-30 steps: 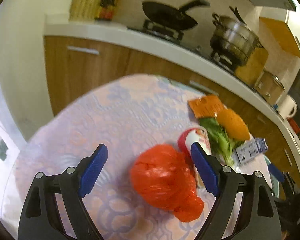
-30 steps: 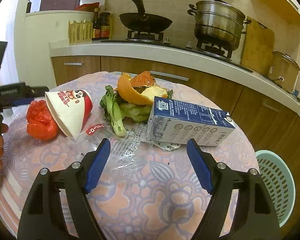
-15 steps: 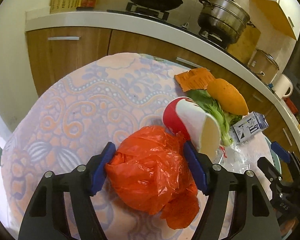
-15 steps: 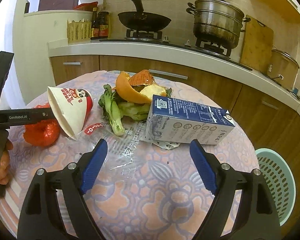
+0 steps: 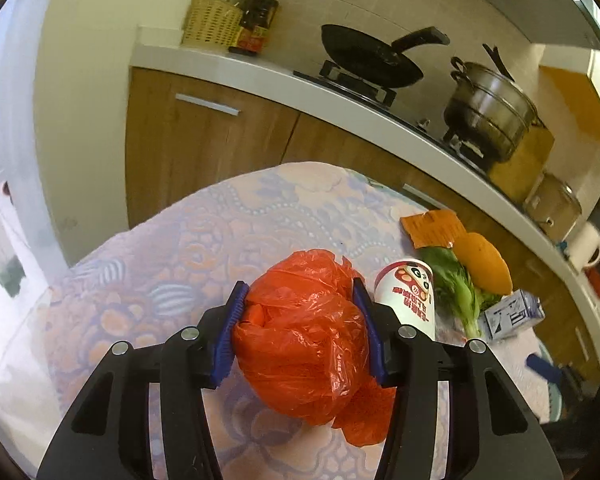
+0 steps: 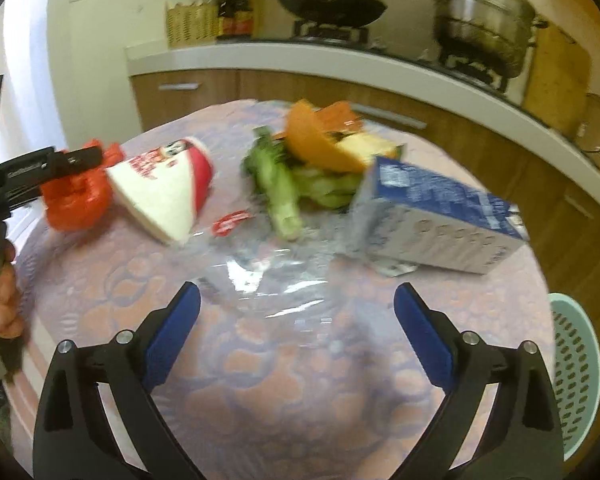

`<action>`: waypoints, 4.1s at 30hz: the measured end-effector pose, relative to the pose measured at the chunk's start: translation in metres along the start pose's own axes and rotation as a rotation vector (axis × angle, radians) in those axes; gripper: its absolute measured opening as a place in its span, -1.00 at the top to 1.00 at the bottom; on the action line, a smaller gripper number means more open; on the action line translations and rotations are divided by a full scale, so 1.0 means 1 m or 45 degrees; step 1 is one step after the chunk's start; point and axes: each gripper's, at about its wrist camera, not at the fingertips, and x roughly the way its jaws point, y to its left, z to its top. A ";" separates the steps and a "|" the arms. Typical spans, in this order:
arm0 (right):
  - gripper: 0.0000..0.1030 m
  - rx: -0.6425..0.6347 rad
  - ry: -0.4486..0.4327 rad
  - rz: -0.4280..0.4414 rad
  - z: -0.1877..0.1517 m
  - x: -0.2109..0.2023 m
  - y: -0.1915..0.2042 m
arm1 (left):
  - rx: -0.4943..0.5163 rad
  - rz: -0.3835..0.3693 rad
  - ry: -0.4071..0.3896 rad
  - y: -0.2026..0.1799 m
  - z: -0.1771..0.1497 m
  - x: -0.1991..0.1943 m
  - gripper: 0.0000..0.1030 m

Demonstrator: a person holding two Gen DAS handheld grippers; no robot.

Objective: Collect trash
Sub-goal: 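Grasp red-and-white paper cup with right gripper while left gripper holds the red bag, then carry the red bag and red-and-white cup over the blue basket, then open both grippers to drop the bag and cup into the basket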

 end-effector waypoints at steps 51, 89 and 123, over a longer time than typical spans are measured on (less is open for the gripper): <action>-0.05 0.208 -0.177 0.268 0.069 -0.035 0.000 | -0.177 -0.236 -0.251 -0.017 0.015 -0.064 0.03; -0.04 1.066 -0.173 -0.467 -0.142 -0.123 -0.338 | 0.722 -0.734 0.357 -0.424 -0.113 0.072 0.02; -0.19 0.836 -0.314 -0.286 -0.067 -0.128 -0.239 | 0.674 -0.626 0.081 -0.321 -0.050 0.000 -0.59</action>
